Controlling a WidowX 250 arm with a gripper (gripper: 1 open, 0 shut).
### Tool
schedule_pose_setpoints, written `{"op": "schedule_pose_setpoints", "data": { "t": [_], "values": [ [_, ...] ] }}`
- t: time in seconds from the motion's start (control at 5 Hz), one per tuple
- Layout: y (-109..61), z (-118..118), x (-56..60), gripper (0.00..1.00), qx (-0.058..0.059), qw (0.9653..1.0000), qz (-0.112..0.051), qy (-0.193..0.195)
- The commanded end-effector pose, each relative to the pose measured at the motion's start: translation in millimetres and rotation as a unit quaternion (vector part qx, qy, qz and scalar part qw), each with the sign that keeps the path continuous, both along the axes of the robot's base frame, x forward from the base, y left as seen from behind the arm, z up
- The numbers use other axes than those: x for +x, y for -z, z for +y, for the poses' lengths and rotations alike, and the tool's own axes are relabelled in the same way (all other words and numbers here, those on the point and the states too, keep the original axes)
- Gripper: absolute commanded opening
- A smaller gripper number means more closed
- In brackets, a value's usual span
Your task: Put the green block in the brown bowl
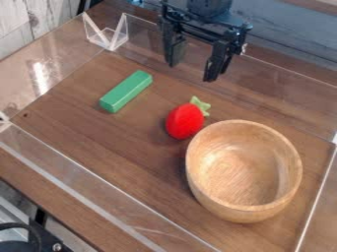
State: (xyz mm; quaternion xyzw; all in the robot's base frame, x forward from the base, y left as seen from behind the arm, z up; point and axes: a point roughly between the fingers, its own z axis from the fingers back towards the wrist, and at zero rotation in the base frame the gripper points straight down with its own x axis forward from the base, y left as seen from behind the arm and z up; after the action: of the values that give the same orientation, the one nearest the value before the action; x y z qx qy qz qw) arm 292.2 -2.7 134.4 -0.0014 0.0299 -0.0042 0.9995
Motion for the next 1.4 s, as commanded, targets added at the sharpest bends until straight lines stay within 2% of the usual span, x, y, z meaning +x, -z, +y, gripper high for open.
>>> {"op": "schedule_pose_setpoints", "data": {
  "t": [0.0,0.2,0.4,0.6,1.0,1.2],
  "values": [
    [9.7,5.0,-7.1,1.0,-0.001,0.9999,0.013,-0.006],
    [19.3,34.6,-16.6,1.0,-0.002,0.9998,0.01,-0.015],
    [22.1,63.4,-19.2,1.0,0.0,0.9999,-0.008,-0.007],
    [22.5,71.9,-21.3,1.0,0.0,0.9997,-0.023,0.001],
    [40.0,106.0,-4.4,1.0,-0.001,0.9991,-0.041,-0.01],
    [48.3,122.2,0.1,1.0,-0.002,0.9988,-0.049,-0.004]
  ]
}}
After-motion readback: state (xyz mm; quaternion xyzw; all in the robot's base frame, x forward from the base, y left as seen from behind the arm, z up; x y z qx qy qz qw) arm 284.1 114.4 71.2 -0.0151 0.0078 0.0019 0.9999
